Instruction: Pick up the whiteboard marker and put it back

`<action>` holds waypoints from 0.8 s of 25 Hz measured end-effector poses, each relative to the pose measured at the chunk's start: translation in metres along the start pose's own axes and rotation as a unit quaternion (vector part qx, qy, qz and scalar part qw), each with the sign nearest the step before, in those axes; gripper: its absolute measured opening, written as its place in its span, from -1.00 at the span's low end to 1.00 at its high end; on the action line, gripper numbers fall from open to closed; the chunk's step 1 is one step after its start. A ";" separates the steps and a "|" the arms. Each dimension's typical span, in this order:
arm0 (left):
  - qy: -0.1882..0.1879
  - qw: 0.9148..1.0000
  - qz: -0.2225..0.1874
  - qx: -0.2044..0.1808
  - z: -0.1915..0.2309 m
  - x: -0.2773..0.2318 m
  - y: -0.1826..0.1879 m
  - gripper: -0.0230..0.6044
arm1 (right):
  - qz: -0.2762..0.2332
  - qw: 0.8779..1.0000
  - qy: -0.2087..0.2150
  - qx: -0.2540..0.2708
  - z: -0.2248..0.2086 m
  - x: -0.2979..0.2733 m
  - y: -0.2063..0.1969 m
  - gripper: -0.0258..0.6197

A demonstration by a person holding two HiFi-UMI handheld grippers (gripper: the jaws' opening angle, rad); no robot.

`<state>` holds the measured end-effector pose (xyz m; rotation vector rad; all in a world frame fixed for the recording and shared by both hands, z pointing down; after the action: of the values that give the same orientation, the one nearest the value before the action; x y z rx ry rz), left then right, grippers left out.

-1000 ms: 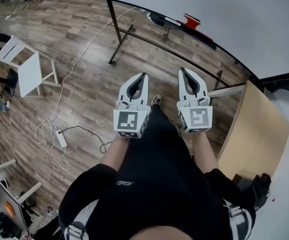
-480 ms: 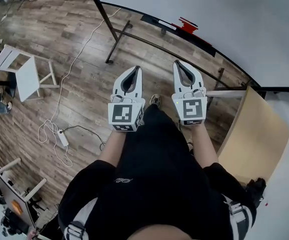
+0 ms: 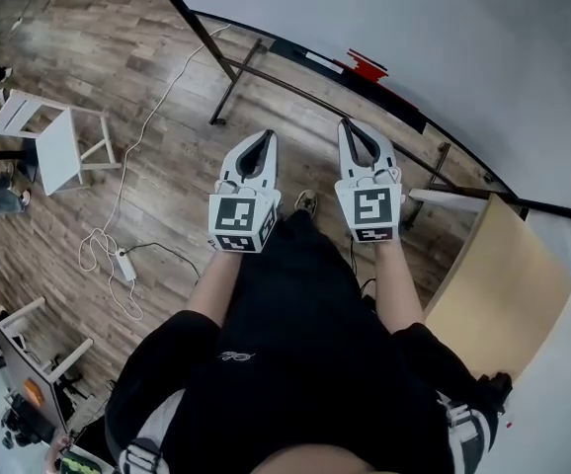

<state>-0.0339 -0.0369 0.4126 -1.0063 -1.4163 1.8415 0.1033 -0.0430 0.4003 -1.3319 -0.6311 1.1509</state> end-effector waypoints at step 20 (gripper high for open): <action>-0.004 0.998 0.010 0.060 0.091 -0.080 -0.038 -0.91 | 0.151 0.979 0.032 0.130 -0.014 -0.137 -0.039 -0.92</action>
<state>-0.0683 -0.1397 0.4785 -0.9562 -1.2884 1.9230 0.0774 -0.1666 0.4685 -1.2596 -0.2230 1.3763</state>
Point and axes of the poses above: the fingertips, and each gripper's own axes: x backward along the fingers, z to its left, y out of its top, the point moved 2 cm from there along x, backward along the fingers, and after that the axes turned 7 degrees about -z, right-handed, at the moved point
